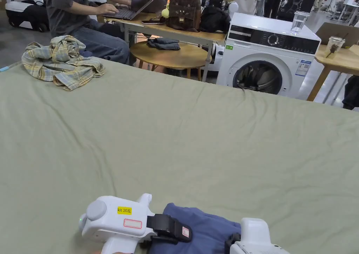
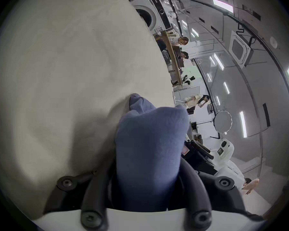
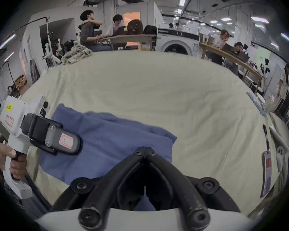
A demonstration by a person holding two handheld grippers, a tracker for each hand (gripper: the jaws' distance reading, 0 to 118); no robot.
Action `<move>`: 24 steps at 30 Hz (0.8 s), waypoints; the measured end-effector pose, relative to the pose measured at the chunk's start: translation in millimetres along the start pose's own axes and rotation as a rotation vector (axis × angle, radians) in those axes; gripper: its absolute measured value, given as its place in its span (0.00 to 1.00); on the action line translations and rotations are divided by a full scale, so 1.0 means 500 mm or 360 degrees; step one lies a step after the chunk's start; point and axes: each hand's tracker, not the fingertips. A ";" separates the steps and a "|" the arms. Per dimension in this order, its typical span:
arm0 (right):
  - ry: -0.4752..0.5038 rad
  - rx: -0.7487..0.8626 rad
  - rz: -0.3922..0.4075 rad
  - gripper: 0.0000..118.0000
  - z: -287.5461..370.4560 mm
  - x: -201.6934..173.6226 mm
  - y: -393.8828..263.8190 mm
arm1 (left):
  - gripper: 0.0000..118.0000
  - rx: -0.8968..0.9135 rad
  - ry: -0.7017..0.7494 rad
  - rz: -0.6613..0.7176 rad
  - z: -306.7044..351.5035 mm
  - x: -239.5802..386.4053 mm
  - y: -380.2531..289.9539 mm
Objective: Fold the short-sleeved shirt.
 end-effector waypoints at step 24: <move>0.0221 0.0327 0.0191 0.00 -0.018 -0.240 0.143 | 0.22 0.0247 0.0662 0.0007 0.599 0.024 0.098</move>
